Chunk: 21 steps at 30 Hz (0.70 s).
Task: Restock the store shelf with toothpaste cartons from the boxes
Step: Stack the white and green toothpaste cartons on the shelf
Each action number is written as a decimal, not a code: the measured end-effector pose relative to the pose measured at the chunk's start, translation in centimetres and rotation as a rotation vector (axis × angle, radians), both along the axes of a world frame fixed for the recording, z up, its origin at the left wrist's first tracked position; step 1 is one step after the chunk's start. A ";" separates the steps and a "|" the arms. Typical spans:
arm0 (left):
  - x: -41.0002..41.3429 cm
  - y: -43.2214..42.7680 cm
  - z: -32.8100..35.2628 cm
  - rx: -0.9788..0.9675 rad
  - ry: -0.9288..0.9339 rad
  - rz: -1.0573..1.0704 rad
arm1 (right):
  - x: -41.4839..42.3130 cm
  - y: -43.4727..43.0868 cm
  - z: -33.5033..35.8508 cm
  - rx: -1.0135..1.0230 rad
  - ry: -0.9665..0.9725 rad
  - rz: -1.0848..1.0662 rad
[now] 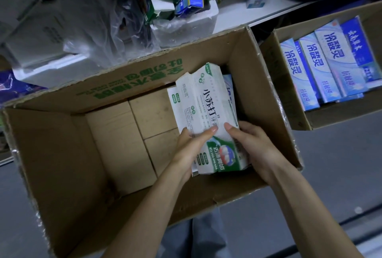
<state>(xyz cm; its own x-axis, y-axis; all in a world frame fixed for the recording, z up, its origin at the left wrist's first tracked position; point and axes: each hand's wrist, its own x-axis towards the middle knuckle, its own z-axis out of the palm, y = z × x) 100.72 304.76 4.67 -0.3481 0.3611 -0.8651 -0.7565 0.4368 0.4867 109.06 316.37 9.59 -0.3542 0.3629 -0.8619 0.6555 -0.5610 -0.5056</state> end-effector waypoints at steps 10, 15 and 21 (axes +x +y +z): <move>-0.7 -2.6 0.9 0.011 -0.108 0.030 | -0.2 -3.1 0.8 0.130 0.071 0.119; -1.4 -3.9 2.3 0.038 -0.054 0.044 | -0.4 -3.4 2.9 0.043 0.135 0.148; -1.4 -6.3 6.0 0.096 -0.070 0.154 | -1.5 -4.7 6.9 0.057 0.111 0.356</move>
<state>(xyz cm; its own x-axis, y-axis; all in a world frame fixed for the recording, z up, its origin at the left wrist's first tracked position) 99.29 298.50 10.66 -0.3462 0.3903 -0.8531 -0.8442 0.2670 0.4648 107.58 311.71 16.45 -0.5569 0.2462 -0.7932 0.7441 -0.2764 -0.6082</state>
